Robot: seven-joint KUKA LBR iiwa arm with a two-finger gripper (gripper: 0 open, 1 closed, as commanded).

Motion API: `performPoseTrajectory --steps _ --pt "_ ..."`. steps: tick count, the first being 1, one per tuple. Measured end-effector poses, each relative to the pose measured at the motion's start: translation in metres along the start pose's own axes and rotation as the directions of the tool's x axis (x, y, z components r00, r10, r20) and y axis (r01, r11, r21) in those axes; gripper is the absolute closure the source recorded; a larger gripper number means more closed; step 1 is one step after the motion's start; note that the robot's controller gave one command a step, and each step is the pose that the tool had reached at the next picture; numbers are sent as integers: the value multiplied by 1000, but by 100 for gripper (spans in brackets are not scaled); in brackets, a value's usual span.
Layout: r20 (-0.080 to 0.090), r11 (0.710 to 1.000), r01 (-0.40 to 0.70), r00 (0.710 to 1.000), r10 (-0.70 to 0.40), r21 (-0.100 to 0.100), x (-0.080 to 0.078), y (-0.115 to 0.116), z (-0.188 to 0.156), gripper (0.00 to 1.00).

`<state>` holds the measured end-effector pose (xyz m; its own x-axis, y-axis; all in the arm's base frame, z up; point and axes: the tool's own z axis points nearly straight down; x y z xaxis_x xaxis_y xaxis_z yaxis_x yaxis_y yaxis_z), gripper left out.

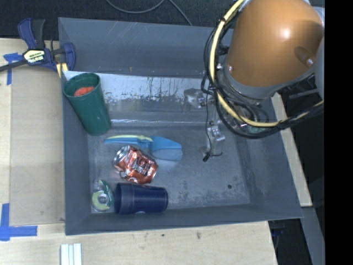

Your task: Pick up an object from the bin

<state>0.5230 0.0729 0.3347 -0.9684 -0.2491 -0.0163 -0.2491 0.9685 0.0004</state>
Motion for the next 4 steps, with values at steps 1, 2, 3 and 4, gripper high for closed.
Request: performPoseTrajectory --steps 1,2,3,4 --pt "-1 999 -48 999 48 4 8 22 32 0" --pt "-9 1000 14 1000 -14 3 -11 33 6 0" --pt "18 995 103 995 -103 7 -27 51 -5 0" --pt "2 990 142 990 -142 3 -27 78 53 0"
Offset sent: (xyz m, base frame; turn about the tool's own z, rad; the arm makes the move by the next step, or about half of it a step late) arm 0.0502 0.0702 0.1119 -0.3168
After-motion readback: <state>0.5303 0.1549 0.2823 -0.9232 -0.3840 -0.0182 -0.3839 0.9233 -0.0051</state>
